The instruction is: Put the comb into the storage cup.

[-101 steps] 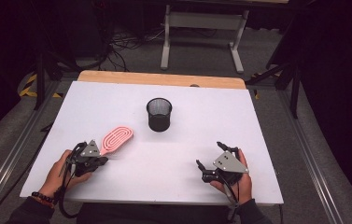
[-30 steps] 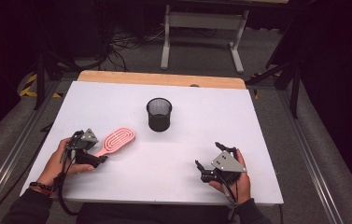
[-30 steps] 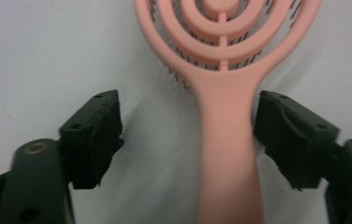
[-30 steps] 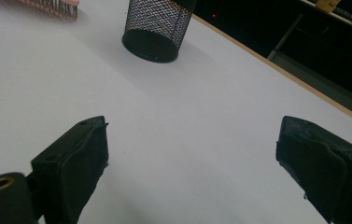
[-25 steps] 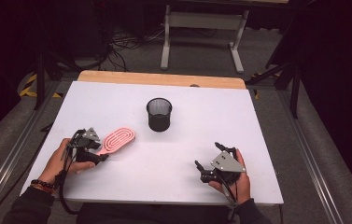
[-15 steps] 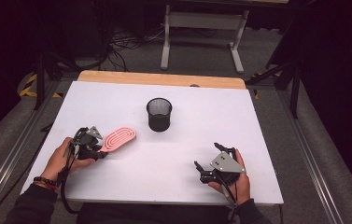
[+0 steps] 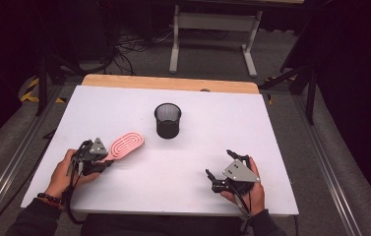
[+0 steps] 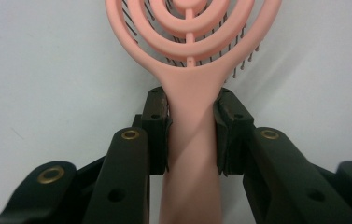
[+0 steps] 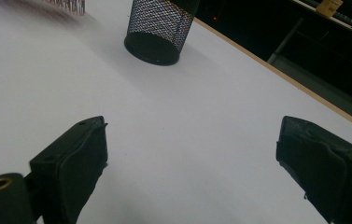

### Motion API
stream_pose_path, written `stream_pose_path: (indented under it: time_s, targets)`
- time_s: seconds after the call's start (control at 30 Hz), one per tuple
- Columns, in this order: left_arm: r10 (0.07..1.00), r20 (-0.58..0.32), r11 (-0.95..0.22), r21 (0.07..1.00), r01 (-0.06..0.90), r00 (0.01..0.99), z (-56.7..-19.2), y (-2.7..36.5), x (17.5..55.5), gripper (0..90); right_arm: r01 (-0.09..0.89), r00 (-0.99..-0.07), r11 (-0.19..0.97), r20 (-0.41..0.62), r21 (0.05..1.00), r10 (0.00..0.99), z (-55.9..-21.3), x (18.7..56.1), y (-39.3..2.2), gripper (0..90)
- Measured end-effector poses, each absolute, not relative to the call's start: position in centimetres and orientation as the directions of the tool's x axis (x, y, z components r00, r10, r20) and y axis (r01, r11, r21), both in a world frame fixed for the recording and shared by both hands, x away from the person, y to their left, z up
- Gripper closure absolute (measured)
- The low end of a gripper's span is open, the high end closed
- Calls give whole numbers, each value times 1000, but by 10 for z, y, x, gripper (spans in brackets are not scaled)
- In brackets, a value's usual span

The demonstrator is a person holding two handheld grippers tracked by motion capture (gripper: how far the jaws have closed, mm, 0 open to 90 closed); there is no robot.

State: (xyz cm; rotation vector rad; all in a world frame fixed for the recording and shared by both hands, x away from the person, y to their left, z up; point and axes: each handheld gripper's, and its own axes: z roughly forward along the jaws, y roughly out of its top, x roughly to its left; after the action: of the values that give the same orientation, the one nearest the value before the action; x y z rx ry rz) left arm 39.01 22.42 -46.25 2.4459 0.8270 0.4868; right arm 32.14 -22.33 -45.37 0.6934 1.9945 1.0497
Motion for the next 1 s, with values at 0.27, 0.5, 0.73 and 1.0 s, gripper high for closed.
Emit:
stream_pose_path:
  time_s: [0.27,0.5,0.73,1.0]
  targets:
    - [661,180,-640,643,421,729,-459,228,387,698,109,-561,515,-375,850,738,-454,321,-223,95]
    - [654,208,-643,659,390,727,-460,225,384,698,110,-564,513,-372,851,737,-455,322,-223,94]
    - [660,217,-627,685,369,719,-461,226,383,699,110,-571,521,-375,847,730,-456,322,-222,92]
    - [670,226,-605,719,342,707,-460,227,380,699,110,-574,519,-372,848,729,-457,323,-221,93]
